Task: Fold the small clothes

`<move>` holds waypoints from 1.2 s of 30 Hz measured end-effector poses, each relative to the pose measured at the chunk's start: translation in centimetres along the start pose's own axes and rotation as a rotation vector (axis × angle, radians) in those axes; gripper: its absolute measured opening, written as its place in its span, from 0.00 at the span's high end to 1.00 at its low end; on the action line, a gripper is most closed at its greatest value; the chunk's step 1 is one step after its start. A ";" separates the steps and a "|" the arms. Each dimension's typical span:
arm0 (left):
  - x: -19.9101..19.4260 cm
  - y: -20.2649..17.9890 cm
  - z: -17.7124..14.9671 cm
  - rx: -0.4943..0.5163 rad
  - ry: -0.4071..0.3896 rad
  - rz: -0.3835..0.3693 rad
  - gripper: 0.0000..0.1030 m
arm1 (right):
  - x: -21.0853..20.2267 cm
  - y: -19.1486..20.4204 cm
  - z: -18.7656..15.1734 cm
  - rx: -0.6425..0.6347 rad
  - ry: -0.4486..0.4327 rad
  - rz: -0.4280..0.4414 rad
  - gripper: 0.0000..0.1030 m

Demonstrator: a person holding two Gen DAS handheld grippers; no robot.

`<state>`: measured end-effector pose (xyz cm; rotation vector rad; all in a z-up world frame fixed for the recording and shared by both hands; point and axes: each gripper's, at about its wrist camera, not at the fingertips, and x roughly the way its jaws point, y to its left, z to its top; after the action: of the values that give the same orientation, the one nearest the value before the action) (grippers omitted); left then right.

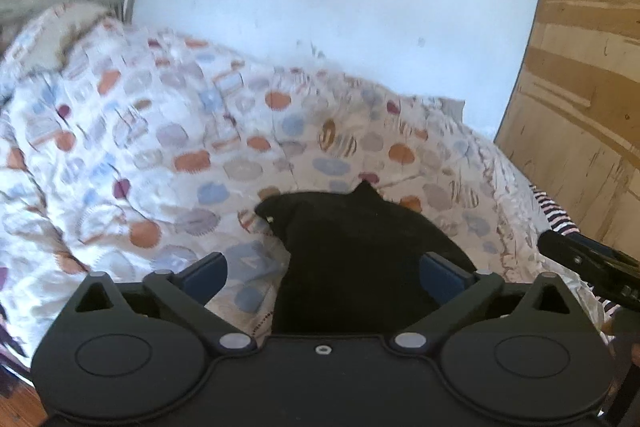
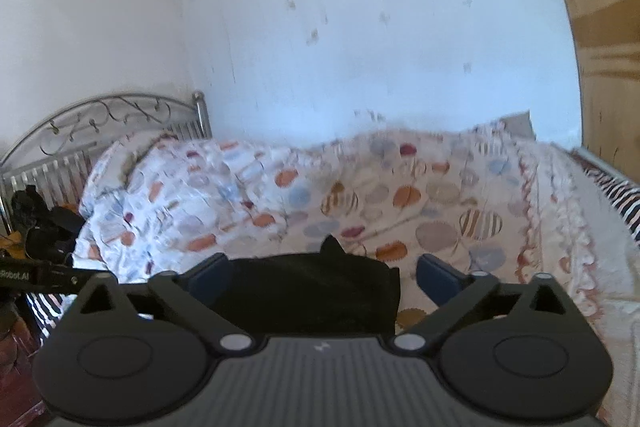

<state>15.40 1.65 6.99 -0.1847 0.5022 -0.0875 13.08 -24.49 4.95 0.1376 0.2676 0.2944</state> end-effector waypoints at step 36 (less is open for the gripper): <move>-9.0 -0.1 -12.1 0.139 -0.101 0.084 0.01 | -11.7 3.0 -9.7 -0.026 0.026 -0.121 0.00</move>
<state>1.68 0.79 0.77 -0.0317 0.4008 -0.0306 -1.21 -24.23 -0.98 0.0912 0.2962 0.1799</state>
